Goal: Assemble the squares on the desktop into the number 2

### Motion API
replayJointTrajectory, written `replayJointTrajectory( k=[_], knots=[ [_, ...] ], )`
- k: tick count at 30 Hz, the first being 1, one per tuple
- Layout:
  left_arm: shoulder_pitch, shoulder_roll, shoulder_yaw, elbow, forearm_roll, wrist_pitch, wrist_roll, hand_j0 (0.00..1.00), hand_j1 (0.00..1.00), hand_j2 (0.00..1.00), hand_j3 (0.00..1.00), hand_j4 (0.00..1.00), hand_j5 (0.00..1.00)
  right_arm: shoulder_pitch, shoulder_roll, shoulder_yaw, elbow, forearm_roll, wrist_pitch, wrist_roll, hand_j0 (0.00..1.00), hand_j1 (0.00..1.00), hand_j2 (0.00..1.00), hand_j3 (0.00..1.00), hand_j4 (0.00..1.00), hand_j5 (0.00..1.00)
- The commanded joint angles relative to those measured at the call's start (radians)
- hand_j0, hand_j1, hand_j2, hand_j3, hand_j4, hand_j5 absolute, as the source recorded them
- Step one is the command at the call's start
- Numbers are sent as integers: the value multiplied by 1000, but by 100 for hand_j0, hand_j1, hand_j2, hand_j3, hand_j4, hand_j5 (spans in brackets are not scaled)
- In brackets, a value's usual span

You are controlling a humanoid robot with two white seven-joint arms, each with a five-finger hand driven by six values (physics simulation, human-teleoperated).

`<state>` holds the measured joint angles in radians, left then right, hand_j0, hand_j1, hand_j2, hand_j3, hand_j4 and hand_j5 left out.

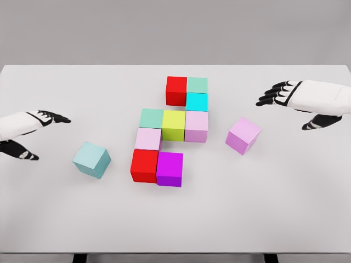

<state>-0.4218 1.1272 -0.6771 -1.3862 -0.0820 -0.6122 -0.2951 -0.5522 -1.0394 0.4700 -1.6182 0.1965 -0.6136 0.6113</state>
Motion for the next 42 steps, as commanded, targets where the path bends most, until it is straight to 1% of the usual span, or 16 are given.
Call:
replayJointTrajectory(
  k=[1,3,6,8,9,11,12,14,18,22,27,29,32,33,36,42],
  knots=[
    [0,-21,-38,1,5,1,1,100,100,100,100,100,100,0,-1,-1,0,-6,3,0,100,100,100,100,100,100],
    [0,-20,-61,-16,5,1,-1,100,100,100,100,100,100,-2,5,-2,-2,-8,3,0,100,100,100,100,100,100],
    [0,8,-70,-155,4,1,-36,100,100,100,100,100,100,6,13,9,-3,-14,3,0,100,100,100,100,100,100],
    [0,-3,-70,-214,8,1,-93,100,100,100,100,100,100,8,25,33,-5,-14,3,0,100,100,100,100,100,100],
    [-3,-4,-70,-232,8,1,-105,100,100,100,100,100,100,6,30,42,-5,-14,3,0,100,100,100,100,100,100],
    [-8,-9,-70,-234,34,1,-107,100,100,100,100,100,100,6,41,58,-5,-15,3,0,100,100,100,100,100,100],
    [-11,-20,-68,-234,45,1,-105,100,100,100,100,100,100,2,52,87,-5,-14,3,0,100,100,100,100,100,100],
    [-11,-29,-68,-232,45,1,-104,100,100,100,100,100,100,0,52,113,-3,-8,3,0,100,100,100,100,100,100],
    [-12,-78,-70,-229,45,1,-99,100,100,100,100,100,100,-6,68,114,6,-3,3,0,100,100,100,100,100,100],
    [-11,-81,-81,-232,44,3,-98,100,100,100,100,100,100,-28,99,119,26,0,3,0,100,100,100,100,100,100],
    [-20,-86,-81,-231,42,106,-98,100,100,100,100,100,100,-41,131,124,73,21,3,0,100,100,100,100,100,100],
    [-23,-96,-81,-221,34,141,-98,100,100,100,100,100,100,-64,160,163,93,50,3,0,100,100,100,100,100,100],
    [-25,-106,-81,-192,31,146,-96,100,100,100,100,100,100,-69,180,182,99,86,3,0,100,100,100,100,100,100],
    [-26,-115,-81,-186,16,146,-98,100,100,100,100,100,100,-71,183,182,109,86,3,0,100,100,100,100,100,100],
    [-29,-118,-81,-165,10,146,-98,100,100,100,100,100,100,-71,194,182,132,86,3,0,100,100,100,100,100,100],
    [-28,-118,-82,-157,8,144,-96,100,100,100,100,100,100,-92,223,196,195,96,3,0,100,100,100,100,100,100]
  ],
)
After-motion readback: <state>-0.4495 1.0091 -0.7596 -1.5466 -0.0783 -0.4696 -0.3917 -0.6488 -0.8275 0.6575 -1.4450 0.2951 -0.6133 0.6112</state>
